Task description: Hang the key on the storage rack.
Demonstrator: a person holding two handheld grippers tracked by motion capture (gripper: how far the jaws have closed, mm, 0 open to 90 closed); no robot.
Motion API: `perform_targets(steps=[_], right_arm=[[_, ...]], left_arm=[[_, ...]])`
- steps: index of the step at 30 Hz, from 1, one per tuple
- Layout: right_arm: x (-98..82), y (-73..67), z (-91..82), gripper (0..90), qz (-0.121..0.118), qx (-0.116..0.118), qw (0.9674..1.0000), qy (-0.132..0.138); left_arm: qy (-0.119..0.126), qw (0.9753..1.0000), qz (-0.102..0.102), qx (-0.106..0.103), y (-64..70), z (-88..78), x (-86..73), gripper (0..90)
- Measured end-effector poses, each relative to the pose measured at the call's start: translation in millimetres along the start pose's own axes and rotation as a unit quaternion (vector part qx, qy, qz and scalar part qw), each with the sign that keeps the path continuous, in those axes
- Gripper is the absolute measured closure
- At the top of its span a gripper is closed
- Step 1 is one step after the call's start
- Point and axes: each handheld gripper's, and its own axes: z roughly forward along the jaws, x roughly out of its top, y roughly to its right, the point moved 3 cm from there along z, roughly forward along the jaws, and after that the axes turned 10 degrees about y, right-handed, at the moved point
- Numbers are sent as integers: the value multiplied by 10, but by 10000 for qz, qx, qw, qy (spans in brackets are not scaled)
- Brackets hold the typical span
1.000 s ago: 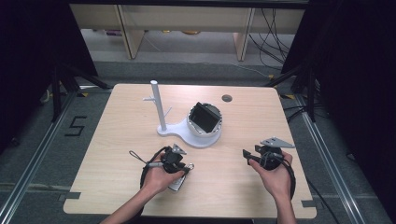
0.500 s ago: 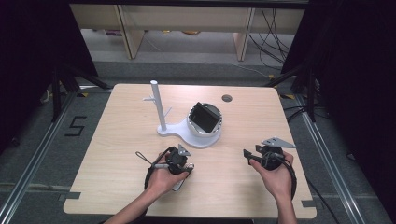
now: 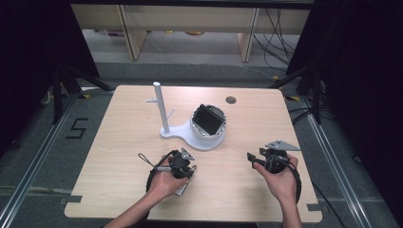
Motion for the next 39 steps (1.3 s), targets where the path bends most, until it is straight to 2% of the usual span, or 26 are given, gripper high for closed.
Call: perform_targets(steps=[1,2,3,4,6,7,8,9,10,11,12,13,14,16,17,20,25,28,30,31,32,34,36,38,39], right_arm=[[4,6,-6,450,-43,-41,10000,13],[4,15,1,450,-69,-70,9999,53],[7,14,-8,450,-57,-53,10000,28],[5,12,-6,450,-27,-21,10000,12],[0,15,9,450,-28,16,10000,46],[-7,-10,5,450,103,-36,9999,26],[-8,-10,7,450,109,-36,9999,14],[-3,20,6,450,-92,-51,9999,31],[-10,-13,7,450,114,-31,9999,18],[-10,-15,6,450,112,-32,9999,15],[-7,15,10,450,-40,16,10000,38],[-7,12,6,450,-29,21,10000,28],[-2,20,-5,450,-91,-64,9999,26],[-5,21,-7,450,-59,-51,10000,6],[-9,21,3,450,-22,-19,10000,46],[-10,21,-5,450,-53,-53,10000,-4],[1,20,-10,451,-59,-63,10000,44],[3,27,-11,451,-71,-61,9999,114],[3,26,-13,451,-54,-57,9999,115],[2,27,-12,451,-63,-58,9999,110],[2,26,-11,451,-66,-58,9999,117],[1,14,-8,451,-22,-35,9999,102],[8,19,-20,452,-89,-127,9998,85],[12,15,-16,452,-66,-59,9999,146],[13,14,-17,452,-67,-57,9999,147]], left_arm=[[99,9999,-45,-119,2,-10,8,828],[62,10000,0,-35,-30,-32,10,869],[151,9998,-59,-116,-40,-14,-7,868],[134,9997,-62,-189,-57,-20,-21,868],[186,9994,-197,-232,-57,-21,-35,868],[207,9995,-106,-205,-67,-22,-36,869],[195,9996,-61,-212,-68,-26,-38,869],[248,9994,-70,-210,-61,-22,-38,869],[235,9994,-114,-223,-52,-28,-43,869],[205,9995,-115,-194,-54,-30,-44,869],[261,9993,-92,-231,-51,-30,-49,870],[319,9992,-92,-226,-51,-28,-56,870],[328,9991,-119,-246,-53,-34,-59,870],[477,9984,-221,-214,-57,-46,-68,870],[513,9981,-204,-256,-65,-69,-68,870],[840,9959,-260,-213,-79,-132,-53,870],[1296,9909,-341,-136,-138,-271,-12,870],[1592,9863,-434,-65,-176,-360,10,870],[1805,9823,-501,-30,-198,-420,27,871],[1880,9812,-421,-44,-223,-445,38,870],[1988,9785,-547,-23,-218,-465,42,871],[2118,9757,-561,76,-251,-550,56,871],[2260,9722,-603,139,-281,-618,71,871],[2406,9683,-650,188,-313,-683,87,870],[2450,9671,-641,244,-331,-721,94,871]])
